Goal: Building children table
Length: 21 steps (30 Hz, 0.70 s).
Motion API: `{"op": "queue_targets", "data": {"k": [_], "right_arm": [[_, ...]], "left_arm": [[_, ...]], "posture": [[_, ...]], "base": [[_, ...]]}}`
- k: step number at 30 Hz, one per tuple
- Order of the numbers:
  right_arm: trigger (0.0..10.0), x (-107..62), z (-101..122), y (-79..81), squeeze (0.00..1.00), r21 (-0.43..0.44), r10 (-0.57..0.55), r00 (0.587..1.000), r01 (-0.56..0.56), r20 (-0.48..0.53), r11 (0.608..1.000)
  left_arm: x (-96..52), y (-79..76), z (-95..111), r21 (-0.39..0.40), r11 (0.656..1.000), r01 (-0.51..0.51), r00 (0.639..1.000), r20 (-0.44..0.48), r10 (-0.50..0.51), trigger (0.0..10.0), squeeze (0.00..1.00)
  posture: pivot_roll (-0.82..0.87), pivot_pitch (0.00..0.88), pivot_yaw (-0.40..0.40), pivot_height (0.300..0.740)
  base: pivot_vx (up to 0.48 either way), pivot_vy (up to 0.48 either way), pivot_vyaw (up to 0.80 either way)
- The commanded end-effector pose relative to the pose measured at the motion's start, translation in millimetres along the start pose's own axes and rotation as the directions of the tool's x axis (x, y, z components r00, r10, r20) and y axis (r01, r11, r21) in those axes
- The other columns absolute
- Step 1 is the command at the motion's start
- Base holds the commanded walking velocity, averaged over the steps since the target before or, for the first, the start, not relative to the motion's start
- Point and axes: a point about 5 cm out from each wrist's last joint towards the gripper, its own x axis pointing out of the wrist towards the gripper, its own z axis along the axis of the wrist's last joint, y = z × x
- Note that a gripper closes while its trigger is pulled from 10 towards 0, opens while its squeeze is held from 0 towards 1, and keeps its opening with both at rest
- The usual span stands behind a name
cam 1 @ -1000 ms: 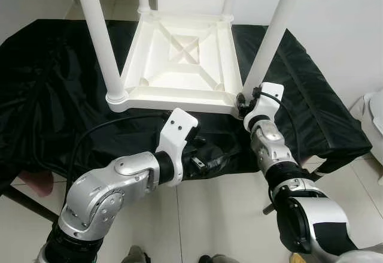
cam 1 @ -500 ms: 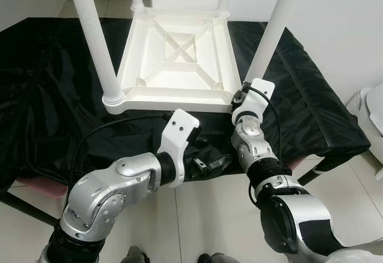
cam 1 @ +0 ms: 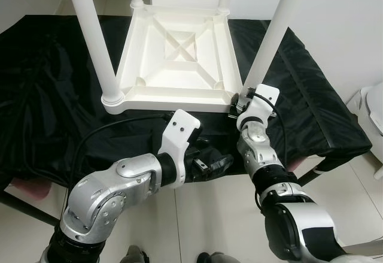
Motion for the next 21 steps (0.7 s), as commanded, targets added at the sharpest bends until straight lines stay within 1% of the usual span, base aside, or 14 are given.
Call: {"op": "queue_targets", "data": {"k": [1, 2, 3, 4, 6, 7, 8, 9, 11, 12, 13, 15, 18, 21], "right_arm": [[10.0, 0.6, -2, -10.9, 1.00, 0.006, 0.058, 0.998, -0.058, 0.014, 0.998], [10.0, 2.3, -1, -16.0, 0.71, 0.005, 0.099, 0.995, -0.099, 0.021, 0.995], [10.0, 3.3, 0, -19.0, 0.71, 0.004, 0.124, 0.992, -0.124, 0.026, 0.992], [10.0, 5.0, 1, -24.1, 0.00, -0.009, 0.155, 0.987, -0.155, 0.030, 0.988], [10.0, 5.0, 1, -24.1, 0.00, -0.009, 0.155, 0.987, -0.155, 0.030, 0.988], [10.0, 6.0, 2, -27.5, 0.00, -0.018, 0.174, 0.984, -0.174, 0.032, 0.985], [10.0, 8.2, 3, -32.3, 0.00, -0.029, 0.241, 0.970, -0.240, 0.016, 0.970], [10.0, 8.2, 3, -32.3, 0.00, -0.029, 0.241, 0.970, -0.240, 0.016, 0.970], [10.0, 10.6, 6, -38.9, 0.00, -0.049, 0.339, 0.941, -0.339, -0.009, 0.940], [10.0, 11.2, 7, -41.5, 0.00, -0.071, 0.403, 0.915, -0.404, -0.022, 0.912], [10.0, 11.2, 7, -41.5, 0.00, -0.071, 0.403, 0.915, -0.404, -0.022, 0.912], [10.0, 11.6, 10, -44.7, 0.00, -0.129, 0.495, 0.867, -0.498, -0.055, 0.858], [10.0, 11.5, 13, -48.4, 0.00, -0.176, 0.582, 0.807, -0.589, -0.094, 0.788], [10.0, 11.6, 14, -49.6, 0.00, -0.180, 0.595, 0.797, -0.603, -0.101, 0.777]], "left_arm": [[0.5, -3.3, -4, -0.004, 1.000, 0.013, 1.000, -0.020, -0.014, 10.0, 0.00], [0.4, -3.4, -4, -0.004, 1.000, 0.014, 1.000, -0.019, -0.014, 10.0, 0.00], [0.4, -3.5, -4, -0.004, 1.000, 0.014, 1.000, -0.019, -0.014, 10.0, 0.00], [0.2, -3.5, -4, -0.004, 1.000, 0.014, 1.000, -0.018, -0.014, 10.0, 0.00], [0.2, -3.5, -4, -0.004, 1.000, 0.014, 1.000, -0.018, -0.014, 10.0, 0.00], [0.0, -3.5, -4, -0.004, 1.000, 0.014, 1.000, -0.018, -0.014, 10.0, 0.00], [-0.1, -3.3, -4, -0.002, 1.000, 0.013, 1.000, -0.019, -0.014, 10.0, 0.00], [-0.1, -3.3, -4, -0.002, 1.000, 0.013, 1.000, -0.019, -0.014, 10.0, 0.00], [-0.2, -3.0, -4, 0.000, 1.000, 0.014, 1.000, -0.019, -0.014, 10.0, 0.00], [-0.4, -2.8, -4, 0.001, 1.000, 0.014, 1.000, -0.019, -0.014, 10.0, 0.00], [-0.4, -2.8, -4, 0.001, 1.000, 0.014, 1.000, -0.019, -0.014, 10.0, 0.00], [-0.6, -2.8, -3, 0.004, 1.000, 0.016, 1.000, -0.021, -0.016, 10.0, 0.00], [-0.9, -2.7, -3, 0.008, 1.000, 0.019, 1.000, -0.024, -0.019, 10.0, 0.00], [-1.0, -2.7, -3, 0.008, 1.000, 0.020, 1.000, -0.024, -0.020, 10.0, 0.00]], "posture": [[0.04, 0.119, -0.053, 0.740], [0.05, 0.116, -0.055, 0.740], [0.05, 0.116, -0.055, 0.740], [0.05, 0.115, -0.055, 0.740], [0.05, 0.115, -0.055, 0.740], [0.05, 0.115, -0.055, 0.740], [0.05, 0.108, -0.053, 0.740], [0.05, 0.108, -0.053, 0.740], [0.05, 0.106, -0.052, 0.740], [0.05, 0.104, -0.049, 0.740], [0.05, 0.104, -0.049, 0.740], [0.05, 0.102, -0.047, 0.740], [0.05, 0.099, -0.045, 0.740], [0.05, 0.099, -0.045, 0.740]], "base": [[0.000, 0.000, 0.00], [0.000, 0.000, 0.00], [0.000, 0.000, 0.00], [0.000, 0.000, 0.00], [0.000, 0.000, 0.00], [0.000, 0.000, 0.00], [0.000, 0.000, 0.00], [0.000, 0.000, 0.00], [0.000, 0.000, 0.00], [0.000, 0.000, 0.00], [0.000, 0.000, 0.00], [0.000, 0.000, 0.00], [0.000, 0.000, 0.00], [0.000, 0.000, 0.00]]}}
